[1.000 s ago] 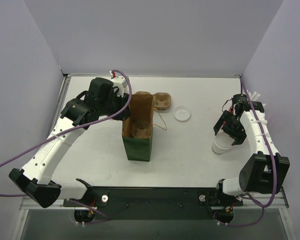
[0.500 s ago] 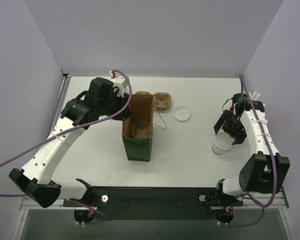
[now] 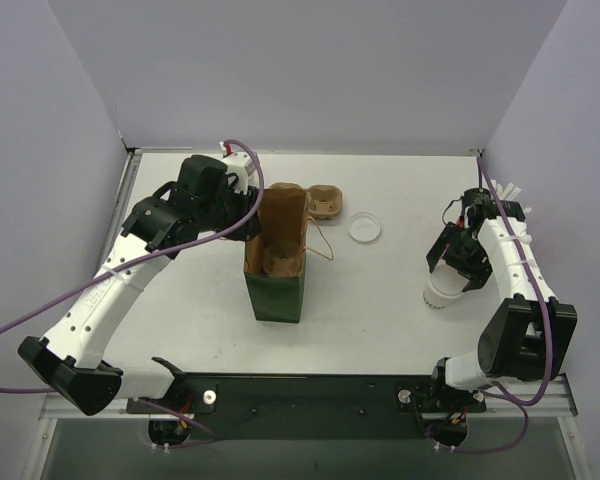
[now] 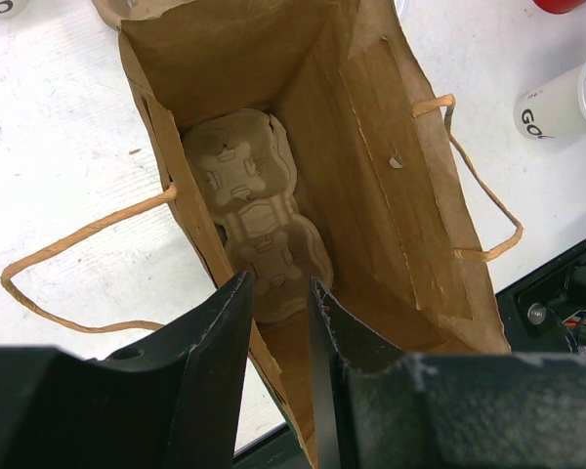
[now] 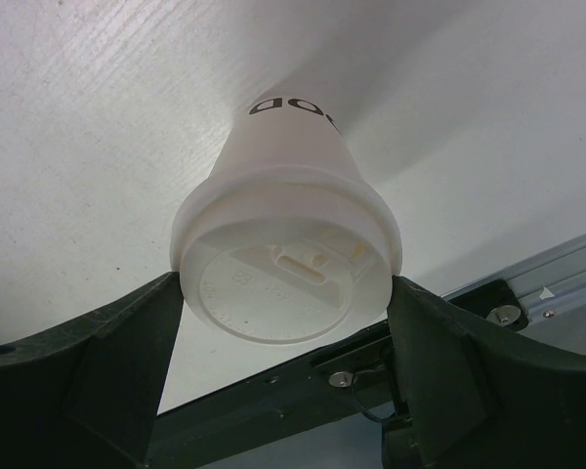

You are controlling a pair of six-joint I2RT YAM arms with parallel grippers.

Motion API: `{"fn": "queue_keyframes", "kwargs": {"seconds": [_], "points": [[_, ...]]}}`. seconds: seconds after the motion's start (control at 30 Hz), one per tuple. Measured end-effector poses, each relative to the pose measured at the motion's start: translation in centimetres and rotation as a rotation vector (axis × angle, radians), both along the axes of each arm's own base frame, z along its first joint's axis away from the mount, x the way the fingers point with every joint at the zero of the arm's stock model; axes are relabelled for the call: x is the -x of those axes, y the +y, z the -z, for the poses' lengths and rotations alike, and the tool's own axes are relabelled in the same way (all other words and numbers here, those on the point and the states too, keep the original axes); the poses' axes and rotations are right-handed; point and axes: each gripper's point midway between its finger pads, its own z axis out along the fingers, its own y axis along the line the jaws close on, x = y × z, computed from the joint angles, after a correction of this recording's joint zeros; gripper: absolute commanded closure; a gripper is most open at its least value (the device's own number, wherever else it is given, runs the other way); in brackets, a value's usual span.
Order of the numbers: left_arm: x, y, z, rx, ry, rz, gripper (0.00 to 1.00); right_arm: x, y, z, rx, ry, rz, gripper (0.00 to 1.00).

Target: Pack the takeout coffee

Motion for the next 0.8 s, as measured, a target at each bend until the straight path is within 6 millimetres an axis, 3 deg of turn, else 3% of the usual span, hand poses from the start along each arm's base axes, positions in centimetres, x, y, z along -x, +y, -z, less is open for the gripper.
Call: {"fn": "queue_keyframes", "kwargs": {"seconds": [0.5,0.8], "points": [[-0.14,-0.07,0.27,-0.006,0.005,0.002,0.62,-0.02,-0.04,0.13,0.001,0.001,-0.002,0.31],[-0.22,-0.16,0.47,-0.009,0.011,0.004,0.62,-0.07,0.10,0.15,-0.009,-0.001,-0.003,0.48]]}}
